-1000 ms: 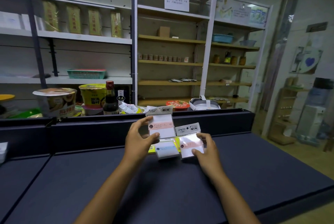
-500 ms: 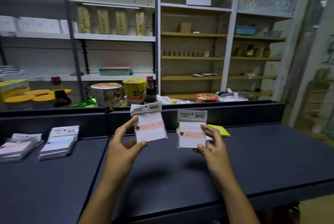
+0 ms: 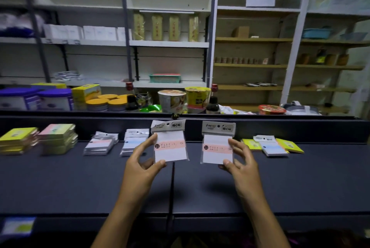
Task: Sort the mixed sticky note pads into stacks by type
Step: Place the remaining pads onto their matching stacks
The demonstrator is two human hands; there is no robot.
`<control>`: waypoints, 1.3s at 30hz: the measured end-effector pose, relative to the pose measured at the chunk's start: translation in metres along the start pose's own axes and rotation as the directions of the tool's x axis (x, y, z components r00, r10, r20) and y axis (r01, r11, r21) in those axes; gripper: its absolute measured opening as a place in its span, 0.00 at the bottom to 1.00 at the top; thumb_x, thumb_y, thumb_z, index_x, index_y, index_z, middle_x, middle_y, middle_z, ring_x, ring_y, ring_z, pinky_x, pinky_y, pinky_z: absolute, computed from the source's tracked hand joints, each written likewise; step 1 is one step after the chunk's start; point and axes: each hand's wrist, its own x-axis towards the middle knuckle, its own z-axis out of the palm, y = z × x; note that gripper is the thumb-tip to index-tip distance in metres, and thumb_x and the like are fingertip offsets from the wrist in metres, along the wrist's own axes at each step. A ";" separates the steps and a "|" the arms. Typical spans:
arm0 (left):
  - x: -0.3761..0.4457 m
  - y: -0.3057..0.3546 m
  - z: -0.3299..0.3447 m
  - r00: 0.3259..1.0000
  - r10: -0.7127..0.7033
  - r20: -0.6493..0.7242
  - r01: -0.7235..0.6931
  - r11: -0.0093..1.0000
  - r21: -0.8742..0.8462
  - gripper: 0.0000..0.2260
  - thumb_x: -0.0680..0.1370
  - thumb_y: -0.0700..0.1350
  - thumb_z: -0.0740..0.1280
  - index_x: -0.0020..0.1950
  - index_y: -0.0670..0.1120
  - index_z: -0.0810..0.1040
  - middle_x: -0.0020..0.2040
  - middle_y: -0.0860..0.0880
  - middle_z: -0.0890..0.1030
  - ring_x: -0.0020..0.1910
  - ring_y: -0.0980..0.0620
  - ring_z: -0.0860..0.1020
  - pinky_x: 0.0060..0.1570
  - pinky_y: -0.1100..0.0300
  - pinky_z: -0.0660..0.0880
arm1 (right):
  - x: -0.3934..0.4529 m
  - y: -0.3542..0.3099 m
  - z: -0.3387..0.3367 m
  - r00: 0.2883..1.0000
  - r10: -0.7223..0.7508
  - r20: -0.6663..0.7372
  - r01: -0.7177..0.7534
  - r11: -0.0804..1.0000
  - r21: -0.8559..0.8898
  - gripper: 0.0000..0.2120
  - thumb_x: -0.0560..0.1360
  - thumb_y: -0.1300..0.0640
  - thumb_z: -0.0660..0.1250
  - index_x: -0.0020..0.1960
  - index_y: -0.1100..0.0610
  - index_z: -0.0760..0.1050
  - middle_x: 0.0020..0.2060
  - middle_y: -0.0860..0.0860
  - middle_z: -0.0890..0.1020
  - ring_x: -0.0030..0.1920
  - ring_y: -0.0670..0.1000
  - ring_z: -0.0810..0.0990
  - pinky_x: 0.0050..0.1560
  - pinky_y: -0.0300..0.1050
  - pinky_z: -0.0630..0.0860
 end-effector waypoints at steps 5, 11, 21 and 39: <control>-0.006 0.008 -0.040 0.996 -0.013 -0.092 0.015 0.999 0.028 0.28 0.74 0.29 0.70 0.68 0.54 0.75 0.62 0.61 0.80 0.52 0.52 0.84 0.49 0.65 0.80 | -0.001 -0.003 0.042 0.994 0.002 0.105 -0.005 1.000 0.029 0.25 0.77 0.73 0.64 0.65 0.49 0.74 0.60 0.41 0.77 0.54 0.47 0.84 0.45 0.37 0.81; -0.009 0.018 -0.080 0.978 0.004 -0.207 0.013 0.997 0.080 0.28 0.74 0.29 0.69 0.69 0.52 0.75 0.64 0.57 0.79 0.53 0.52 0.84 0.51 0.63 0.80 | 0.006 -0.004 0.091 0.968 -0.006 0.250 -0.010 0.998 0.062 0.25 0.76 0.73 0.65 0.65 0.49 0.74 0.61 0.44 0.77 0.53 0.48 0.85 0.46 0.37 0.81; 0.001 0.020 -0.129 0.965 0.010 -0.262 0.024 0.992 0.125 0.29 0.74 0.30 0.70 0.70 0.52 0.73 0.65 0.55 0.79 0.54 0.52 0.83 0.52 0.64 0.80 | 0.012 0.000 0.150 0.937 -0.033 0.348 0.005 0.997 0.081 0.27 0.75 0.74 0.66 0.63 0.45 0.74 0.61 0.46 0.78 0.53 0.47 0.84 0.46 0.39 0.82; 0.136 -0.051 -0.252 0.983 -0.176 -0.050 0.183 0.928 0.324 0.27 0.73 0.28 0.70 0.70 0.44 0.73 0.69 0.45 0.72 0.53 0.48 0.82 0.57 0.59 0.78 | 0.033 0.021 0.291 0.970 -0.035 0.239 0.043 0.999 -0.028 0.26 0.76 0.73 0.65 0.62 0.44 0.75 0.61 0.47 0.78 0.52 0.43 0.84 0.49 0.40 0.82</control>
